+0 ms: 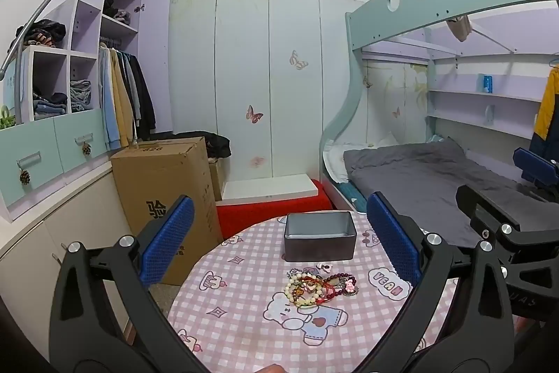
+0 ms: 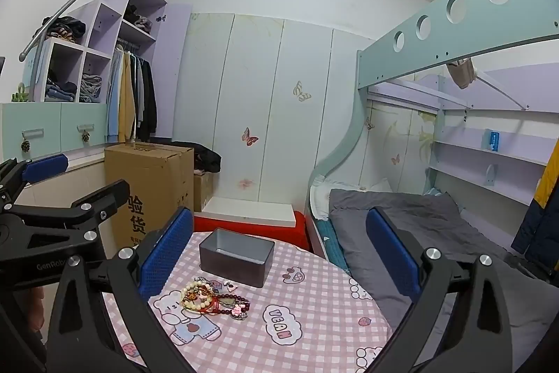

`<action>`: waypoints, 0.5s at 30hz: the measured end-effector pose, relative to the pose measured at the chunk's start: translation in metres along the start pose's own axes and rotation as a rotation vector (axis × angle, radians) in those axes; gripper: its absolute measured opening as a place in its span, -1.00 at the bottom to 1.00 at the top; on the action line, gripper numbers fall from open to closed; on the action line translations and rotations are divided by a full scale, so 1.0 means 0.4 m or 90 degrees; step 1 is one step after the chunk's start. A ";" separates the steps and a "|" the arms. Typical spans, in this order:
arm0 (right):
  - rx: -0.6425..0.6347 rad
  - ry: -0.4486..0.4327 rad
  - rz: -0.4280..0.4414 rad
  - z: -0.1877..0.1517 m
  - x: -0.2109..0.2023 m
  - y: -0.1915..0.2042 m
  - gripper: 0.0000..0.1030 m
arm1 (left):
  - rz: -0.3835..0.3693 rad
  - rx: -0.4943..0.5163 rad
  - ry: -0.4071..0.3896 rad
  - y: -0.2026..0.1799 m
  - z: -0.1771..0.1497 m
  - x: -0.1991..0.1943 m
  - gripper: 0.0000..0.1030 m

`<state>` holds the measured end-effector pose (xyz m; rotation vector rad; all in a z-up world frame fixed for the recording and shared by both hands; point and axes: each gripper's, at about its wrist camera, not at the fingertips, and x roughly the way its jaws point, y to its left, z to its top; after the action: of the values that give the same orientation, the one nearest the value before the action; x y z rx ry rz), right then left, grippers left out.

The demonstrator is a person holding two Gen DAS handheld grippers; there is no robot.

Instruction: Organize jewelry

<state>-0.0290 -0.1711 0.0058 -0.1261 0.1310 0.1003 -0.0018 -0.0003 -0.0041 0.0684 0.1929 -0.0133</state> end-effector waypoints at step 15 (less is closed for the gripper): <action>0.000 0.002 0.000 -0.003 -0.002 -0.005 0.85 | 0.004 0.004 -0.003 0.002 0.009 0.003 0.88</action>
<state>-0.0299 -0.1734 0.0050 -0.1256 0.1344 0.0998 0.0002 0.0004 -0.0009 0.0759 0.1874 -0.0072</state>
